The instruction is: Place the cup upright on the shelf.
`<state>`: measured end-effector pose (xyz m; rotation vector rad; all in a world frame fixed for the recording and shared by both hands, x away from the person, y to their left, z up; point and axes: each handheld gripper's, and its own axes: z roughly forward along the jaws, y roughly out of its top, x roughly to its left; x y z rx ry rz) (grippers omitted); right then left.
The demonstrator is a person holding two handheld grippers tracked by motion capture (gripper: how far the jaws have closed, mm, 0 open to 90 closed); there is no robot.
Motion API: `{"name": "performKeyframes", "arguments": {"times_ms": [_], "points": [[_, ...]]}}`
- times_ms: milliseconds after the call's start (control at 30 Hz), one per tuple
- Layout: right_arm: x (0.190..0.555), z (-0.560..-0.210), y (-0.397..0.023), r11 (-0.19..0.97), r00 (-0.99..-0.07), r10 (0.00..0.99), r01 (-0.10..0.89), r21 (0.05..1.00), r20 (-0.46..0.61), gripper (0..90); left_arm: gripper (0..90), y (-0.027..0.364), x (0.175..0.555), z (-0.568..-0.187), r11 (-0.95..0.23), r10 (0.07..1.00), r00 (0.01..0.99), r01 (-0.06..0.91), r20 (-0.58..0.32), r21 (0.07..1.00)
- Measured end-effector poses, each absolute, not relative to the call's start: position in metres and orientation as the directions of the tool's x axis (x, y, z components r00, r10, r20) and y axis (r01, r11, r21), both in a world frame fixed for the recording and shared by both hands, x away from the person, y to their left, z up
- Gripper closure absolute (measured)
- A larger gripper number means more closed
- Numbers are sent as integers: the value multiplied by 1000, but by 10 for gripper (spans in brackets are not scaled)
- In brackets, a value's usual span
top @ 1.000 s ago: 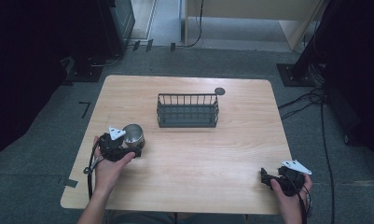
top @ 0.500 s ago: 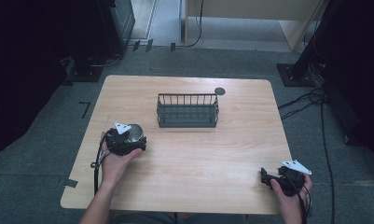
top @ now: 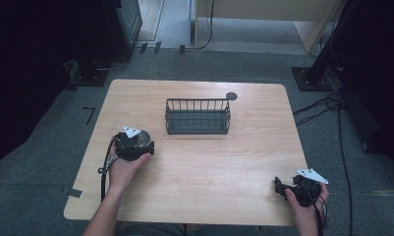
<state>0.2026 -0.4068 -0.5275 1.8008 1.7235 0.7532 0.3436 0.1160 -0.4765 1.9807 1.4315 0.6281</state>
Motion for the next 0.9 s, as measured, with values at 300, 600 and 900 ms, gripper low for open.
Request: {"name": "performKeyframes", "arguments": {"times_ms": [300,600,900], "points": [[203,-527,-407,-45,30,999,703,710,33,0,192,118,342,-474,-244,944,330,650,22,719],[203,-527,-407,-41,28,999,702,711,30,0,192,111,339,-467,-256,935,354,632,21,731],[203,-527,-407,-41,28,999,702,711,30,0,192,98,339,-456,-267,922,387,616,10,741]]}}
